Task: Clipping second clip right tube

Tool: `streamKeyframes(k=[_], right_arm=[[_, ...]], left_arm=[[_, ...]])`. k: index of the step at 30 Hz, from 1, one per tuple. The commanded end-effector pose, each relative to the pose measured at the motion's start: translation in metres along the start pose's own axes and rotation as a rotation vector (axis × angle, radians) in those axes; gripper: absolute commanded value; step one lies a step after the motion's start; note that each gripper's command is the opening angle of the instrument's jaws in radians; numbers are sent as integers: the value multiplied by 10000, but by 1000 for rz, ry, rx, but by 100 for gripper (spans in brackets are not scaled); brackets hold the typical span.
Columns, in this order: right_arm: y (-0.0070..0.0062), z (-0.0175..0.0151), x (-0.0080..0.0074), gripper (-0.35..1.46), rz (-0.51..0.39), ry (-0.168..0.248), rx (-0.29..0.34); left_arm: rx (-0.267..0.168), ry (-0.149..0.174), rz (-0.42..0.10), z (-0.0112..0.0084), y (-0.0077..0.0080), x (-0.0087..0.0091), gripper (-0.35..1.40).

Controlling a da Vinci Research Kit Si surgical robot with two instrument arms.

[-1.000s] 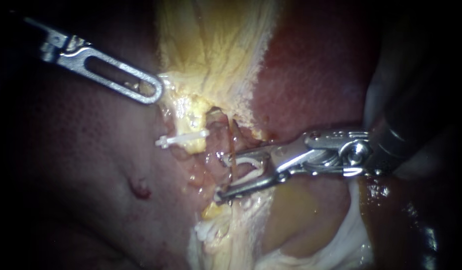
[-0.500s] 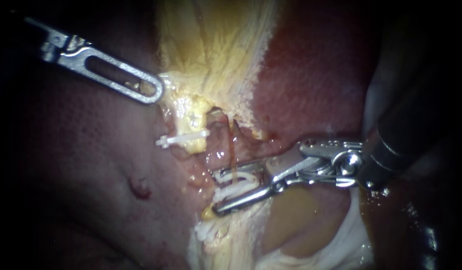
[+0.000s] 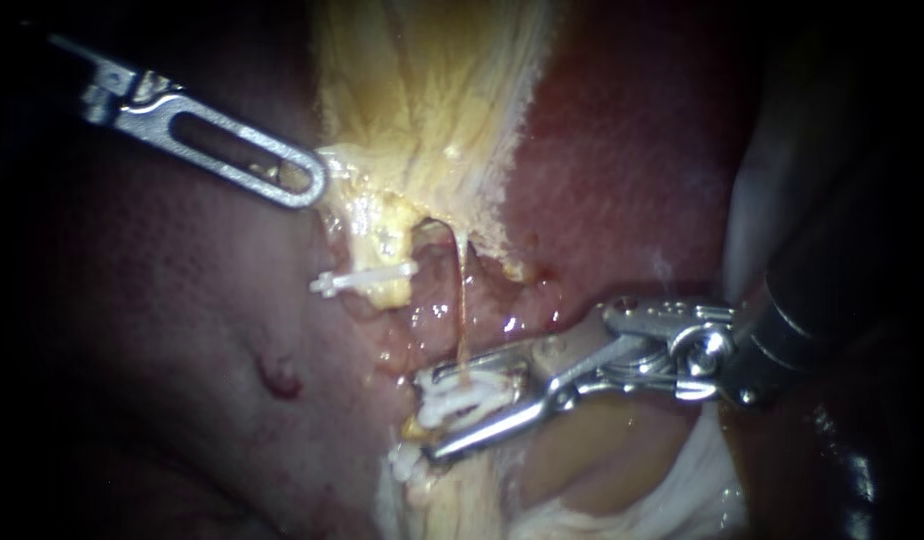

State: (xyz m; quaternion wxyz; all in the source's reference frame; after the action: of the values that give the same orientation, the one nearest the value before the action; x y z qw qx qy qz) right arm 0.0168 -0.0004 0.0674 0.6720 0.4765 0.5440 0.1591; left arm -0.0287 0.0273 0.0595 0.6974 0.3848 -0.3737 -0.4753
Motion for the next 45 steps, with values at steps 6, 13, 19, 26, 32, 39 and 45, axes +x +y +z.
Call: streamKeyframes(k=[6,13,19,26,32,39,45], right_arm=[[1,-2,1,48,-1,-1,0],[9,-10,-2,43,-1,8,-18],[10,-17,2,36,2,13,-23],[11,-22,2,17,3,13,-21],[12,-25,1,3,3,13,-20],[12,-27,2,-14,4,13,-19],[14,-31,1,-35,22,18,-29]], left_arm=[[0,0,0,0,0,0,-35],[0,0,0,0,0,0,-35],[0,0,0,1,0,0,-35],[0,0,1,2,1,0,-35],[0,0,1,2,1,0,-35],[0,0,1,2,1,0,-35],[0,0,1,1,1,0,-35]])
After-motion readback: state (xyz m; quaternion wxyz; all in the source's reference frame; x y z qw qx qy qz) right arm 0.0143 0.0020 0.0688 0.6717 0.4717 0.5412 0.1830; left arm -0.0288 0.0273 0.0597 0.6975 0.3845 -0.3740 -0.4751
